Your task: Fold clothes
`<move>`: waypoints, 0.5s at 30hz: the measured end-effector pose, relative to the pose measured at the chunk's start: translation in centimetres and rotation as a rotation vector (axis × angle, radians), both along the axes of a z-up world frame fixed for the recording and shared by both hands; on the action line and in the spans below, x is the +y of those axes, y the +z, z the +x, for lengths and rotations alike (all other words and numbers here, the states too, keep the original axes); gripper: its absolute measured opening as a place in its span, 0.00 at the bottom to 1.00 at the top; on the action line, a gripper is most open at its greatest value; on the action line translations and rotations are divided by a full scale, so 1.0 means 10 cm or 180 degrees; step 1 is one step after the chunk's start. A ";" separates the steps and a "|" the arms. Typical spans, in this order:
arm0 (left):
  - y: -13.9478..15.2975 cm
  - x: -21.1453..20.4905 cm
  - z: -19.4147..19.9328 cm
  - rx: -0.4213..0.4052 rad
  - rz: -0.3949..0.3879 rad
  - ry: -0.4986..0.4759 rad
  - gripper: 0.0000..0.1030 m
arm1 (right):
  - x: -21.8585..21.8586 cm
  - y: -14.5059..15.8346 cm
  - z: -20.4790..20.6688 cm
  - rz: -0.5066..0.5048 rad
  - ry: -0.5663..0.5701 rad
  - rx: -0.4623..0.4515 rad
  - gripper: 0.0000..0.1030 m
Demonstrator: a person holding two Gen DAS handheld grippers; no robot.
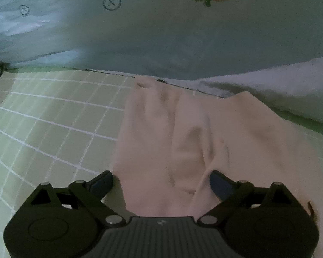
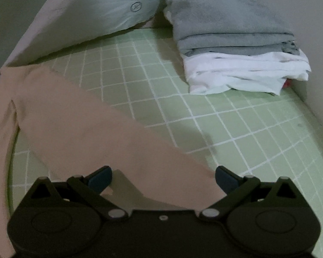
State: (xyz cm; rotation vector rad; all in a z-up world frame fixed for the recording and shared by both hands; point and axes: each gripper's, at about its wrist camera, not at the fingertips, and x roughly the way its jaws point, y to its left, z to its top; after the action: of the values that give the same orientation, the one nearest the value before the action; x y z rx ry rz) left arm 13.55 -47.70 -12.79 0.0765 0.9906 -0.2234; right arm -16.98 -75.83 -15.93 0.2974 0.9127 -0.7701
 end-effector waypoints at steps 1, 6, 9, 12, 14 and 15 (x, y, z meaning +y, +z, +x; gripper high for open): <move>0.04 0.03 -0.03 -0.0026 -0.0040 -0.0025 0.93 | -0.01 0.01 -0.03 -0.0006 -0.0035 -0.0015 1.00; 0.20 0.25 -0.25 -0.0127 -0.0186 -0.0079 0.93 | -0.04 0.03 -0.20 -0.0013 -0.0236 -0.0027 1.00; 0.25 0.40 -0.40 -0.0120 -0.0231 -0.0031 0.93 | -0.07 0.00 -0.30 -0.0007 -0.0365 0.0022 1.00; 0.28 0.53 -0.60 -0.0094 -0.0235 0.0005 0.93 | -0.07 -0.04 -0.37 -0.0050 -0.0394 0.0045 1.00; 0.28 0.61 -0.74 -0.0068 -0.0235 0.0020 0.93 | -0.08 -0.06 -0.41 -0.0023 -0.0415 -0.0024 1.00; 0.28 0.64 -0.81 -0.0053 -0.0223 0.0017 0.93 | -0.10 -0.07 -0.43 0.0005 -0.0438 -0.0061 1.00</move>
State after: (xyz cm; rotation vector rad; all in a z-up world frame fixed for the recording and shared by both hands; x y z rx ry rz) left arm 5.47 -41.32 -10.01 0.0117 0.9655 -0.2520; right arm -21.29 -76.78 -16.62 0.3712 0.8814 -0.8918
